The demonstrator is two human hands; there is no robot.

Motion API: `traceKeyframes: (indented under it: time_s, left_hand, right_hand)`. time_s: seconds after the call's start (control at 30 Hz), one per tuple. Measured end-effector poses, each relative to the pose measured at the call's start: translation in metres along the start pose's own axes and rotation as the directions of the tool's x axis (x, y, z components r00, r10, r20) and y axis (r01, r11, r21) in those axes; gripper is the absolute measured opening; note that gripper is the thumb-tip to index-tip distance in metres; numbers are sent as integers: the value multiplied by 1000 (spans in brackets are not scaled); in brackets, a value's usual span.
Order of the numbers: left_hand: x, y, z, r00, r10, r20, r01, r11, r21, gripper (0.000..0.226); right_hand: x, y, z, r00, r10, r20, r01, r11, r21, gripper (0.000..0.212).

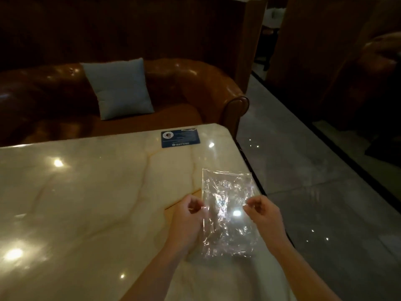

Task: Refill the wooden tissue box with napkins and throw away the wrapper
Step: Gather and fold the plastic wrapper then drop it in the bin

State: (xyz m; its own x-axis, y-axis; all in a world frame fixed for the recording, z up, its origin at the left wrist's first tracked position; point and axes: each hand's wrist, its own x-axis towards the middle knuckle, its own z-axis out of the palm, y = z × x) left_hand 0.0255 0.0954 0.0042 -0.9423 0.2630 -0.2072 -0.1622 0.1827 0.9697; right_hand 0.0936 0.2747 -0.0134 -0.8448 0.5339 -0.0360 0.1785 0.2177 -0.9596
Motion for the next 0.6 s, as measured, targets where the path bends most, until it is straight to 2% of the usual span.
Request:
traceKeyframes:
  time_s: [0.1,0.23,0.43,0.6]
  left_hand:
    - [9,3,35,995,-21,101,17,999,37,18]
    - [25,7,91,974,-61,219,37,993,115,39]
    - [60,4,194,959,-120,258,84,986,147,52]
    - [96,-9,271,933,-217,287,147,958,246,61]
  right_hand:
    - [17,16,-33,1000,10,-4,-10,1000,16,23]
    - [43,46,-84,998,41,53,-39,998,-39,34]
    - [93,93,-161,989,123,79,-119,991,-57,39]
    - [133,138,-206,971,237,28,-235,970,-57,34]
